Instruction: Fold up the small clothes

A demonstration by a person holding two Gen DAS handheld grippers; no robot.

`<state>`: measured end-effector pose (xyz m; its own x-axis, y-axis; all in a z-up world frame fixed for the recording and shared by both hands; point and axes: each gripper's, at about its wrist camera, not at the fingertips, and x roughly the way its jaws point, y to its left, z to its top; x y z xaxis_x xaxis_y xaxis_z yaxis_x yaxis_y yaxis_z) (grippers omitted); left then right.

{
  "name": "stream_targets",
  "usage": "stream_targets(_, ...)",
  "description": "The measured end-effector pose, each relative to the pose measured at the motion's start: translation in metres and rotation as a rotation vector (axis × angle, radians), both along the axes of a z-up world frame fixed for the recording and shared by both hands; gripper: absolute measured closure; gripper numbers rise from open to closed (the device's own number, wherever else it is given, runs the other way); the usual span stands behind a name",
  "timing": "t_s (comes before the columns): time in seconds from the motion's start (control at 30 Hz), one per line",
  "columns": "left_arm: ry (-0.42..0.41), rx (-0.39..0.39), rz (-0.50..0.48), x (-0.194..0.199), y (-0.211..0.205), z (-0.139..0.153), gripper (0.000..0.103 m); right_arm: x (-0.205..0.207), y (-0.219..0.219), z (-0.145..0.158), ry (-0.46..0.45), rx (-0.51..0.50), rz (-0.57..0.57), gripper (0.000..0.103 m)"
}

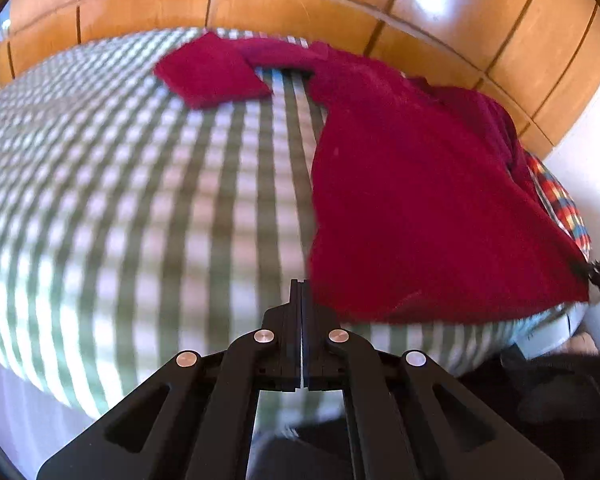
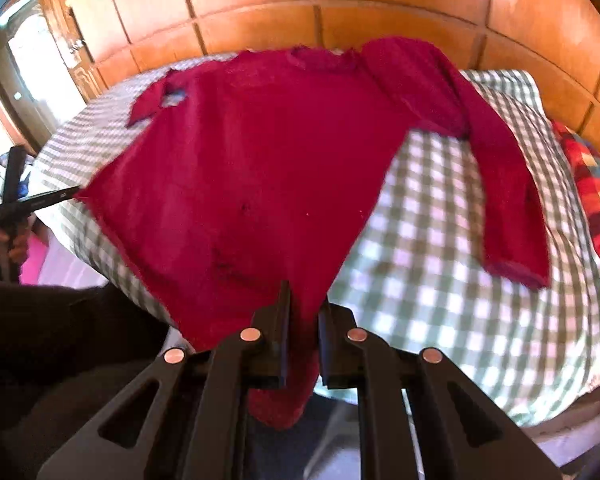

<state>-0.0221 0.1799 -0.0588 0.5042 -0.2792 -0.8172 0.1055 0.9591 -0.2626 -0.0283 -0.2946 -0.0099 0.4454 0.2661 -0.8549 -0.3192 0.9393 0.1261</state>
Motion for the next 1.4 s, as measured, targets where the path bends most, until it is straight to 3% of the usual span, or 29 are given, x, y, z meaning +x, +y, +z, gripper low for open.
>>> stream_targets(0.07,0.018,0.008,0.000,-0.008,-0.004,-0.006,0.103,0.000,-0.010,-0.010,0.024,0.007,-0.038,0.093)
stream_targets(0.23,0.008,-0.100,0.069,-0.003,0.019,0.005,0.103,0.002,-0.008,-0.024,0.032,0.009,-0.058,0.093)
stream_targets(0.3,-0.004,-0.121,0.076,0.002,0.022,0.010,0.091,0.005,-0.010,-0.029,0.046,0.016,-0.074,0.093)
stream_targets(0.37,-0.012,-0.155,0.075,0.009,0.018,0.012,0.053,0.007,-0.011,-0.032,0.054,0.021,-0.086,0.093)
stream_targets(0.43,-0.015,-0.183,0.043,0.018,0.004,0.011,0.045,0.007,-0.011,-0.031,0.057,0.030,-0.094,0.093)
stream_targets(0.5,0.007,-0.147,0.000,0.026,-0.013,0.005,0.045,0.007,-0.014,-0.031,0.057,0.033,-0.096,0.093)
stream_targets(0.53,0.024,-0.118,-0.016,0.030,-0.021,-0.001,0.059,0.007,-0.014,-0.031,0.056,0.032,-0.095,0.093)
stream_targets(0.57,0.042,-0.097,-0.041,0.032,-0.029,-0.006,0.089,0.006,-0.015,-0.030,0.053,0.030,-0.093,0.093)
stream_targets(0.6,0.051,-0.088,-0.079,0.031,-0.036,-0.009,0.095,0.005,-0.015,-0.028,0.050,0.030,-0.088,0.093)
stream_targets(0.7,0.017,-0.061,-0.113,0.018,-0.043,-0.002,0.097,0.001,-0.020,-0.022,0.039,0.024,-0.075,0.093)
stream_targets(0.77,0.018,-0.086,-0.122,0.007,-0.039,0.003,0.097,-0.003,-0.024,-0.020,0.040,0.016,-0.063,0.093)
stream_targets(0.97,0.107,-0.119,-0.105,-0.019,-0.039,-0.014,0.096,-0.010,-0.026,-0.037,0.123,0.000,-0.023,0.090)
stream_targets(1.07,0.119,-0.164,-0.024,-0.005,-0.023,-0.013,0.090,-0.004,-0.032,-0.035,0.128,0.011,-0.048,0.066)
stream_targets(1.13,0.066,-0.114,0.038,0.006,-0.013,-0.001,0.079,0.000,-0.038,-0.023,0.085,0.010,-0.083,0.052)
stream_targets(1.2,-0.014,-0.003,0.115,0.018,-0.002,0.014,0.075,0.008,-0.041,-0.011,0.034,0.010,-0.122,0.043)
stream_targets(1.3,-0.076,0.143,0.191,0.046,0.008,0.028,0.067,0.026,-0.027,0.000,-0.022,0.061,-0.132,0.041)
stream_targets(1.4,-0.143,0.270,0.219,0.078,0.004,0.034,0.052,0.048,0.010,-0.003,-0.046,0.105,-0.093,0.039)
